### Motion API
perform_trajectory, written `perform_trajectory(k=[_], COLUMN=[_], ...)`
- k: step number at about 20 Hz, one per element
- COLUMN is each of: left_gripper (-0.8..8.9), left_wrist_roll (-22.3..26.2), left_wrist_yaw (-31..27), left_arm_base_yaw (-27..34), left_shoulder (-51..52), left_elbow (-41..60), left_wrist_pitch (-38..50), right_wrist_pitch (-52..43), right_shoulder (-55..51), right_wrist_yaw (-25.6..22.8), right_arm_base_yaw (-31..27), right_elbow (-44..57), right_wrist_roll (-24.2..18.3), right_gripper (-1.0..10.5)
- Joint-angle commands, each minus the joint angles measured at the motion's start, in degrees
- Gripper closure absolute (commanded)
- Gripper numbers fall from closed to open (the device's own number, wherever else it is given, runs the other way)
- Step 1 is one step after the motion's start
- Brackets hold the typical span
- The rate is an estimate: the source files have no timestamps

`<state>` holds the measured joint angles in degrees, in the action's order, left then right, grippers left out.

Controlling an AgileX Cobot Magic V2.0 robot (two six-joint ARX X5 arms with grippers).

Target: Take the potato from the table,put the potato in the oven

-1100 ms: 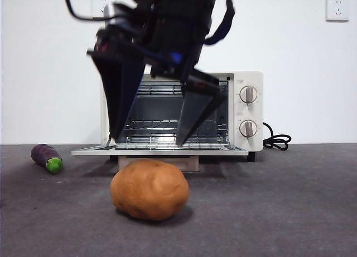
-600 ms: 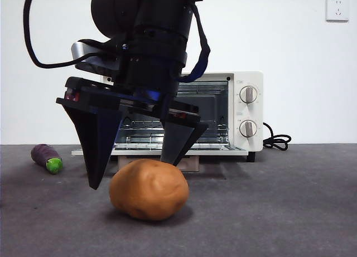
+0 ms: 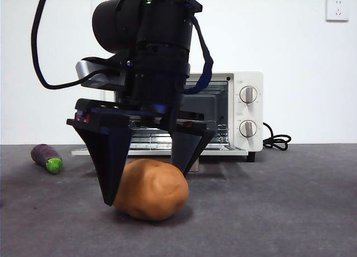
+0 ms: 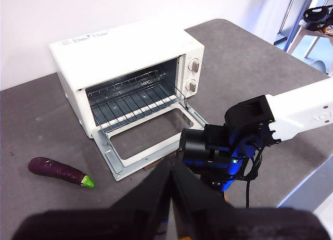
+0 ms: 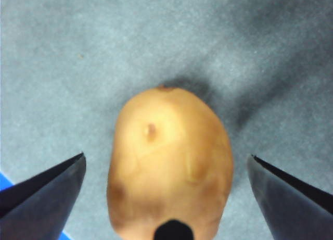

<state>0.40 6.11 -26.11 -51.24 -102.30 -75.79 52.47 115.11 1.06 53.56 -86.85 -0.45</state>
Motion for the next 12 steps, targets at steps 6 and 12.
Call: perform_trajectory(k=[6, 12], left_gripper=[8.19, 8.19], left_wrist_roll=[-0.22, -0.24], left_wrist_yaw=[-0.17, -0.13], left_arm_base_yaw=[-0.17, -0.17], left_shoulder=[0.22, 0.42], left_elbow=[0.26, 0.26], left_wrist_pitch=[0.31, 0.28], right_wrist_pitch=[3.21, 19.91], right_shoulder=[0.96, 0.74], right_wrist_yaw=[0.39, 0.39], right_arm_base_yaw=[0.11, 0.07], right_elbow=[-0.11, -12.72], right_wrist_roll=[1.53, 3.41], right_gripper=[9.2, 9.1])
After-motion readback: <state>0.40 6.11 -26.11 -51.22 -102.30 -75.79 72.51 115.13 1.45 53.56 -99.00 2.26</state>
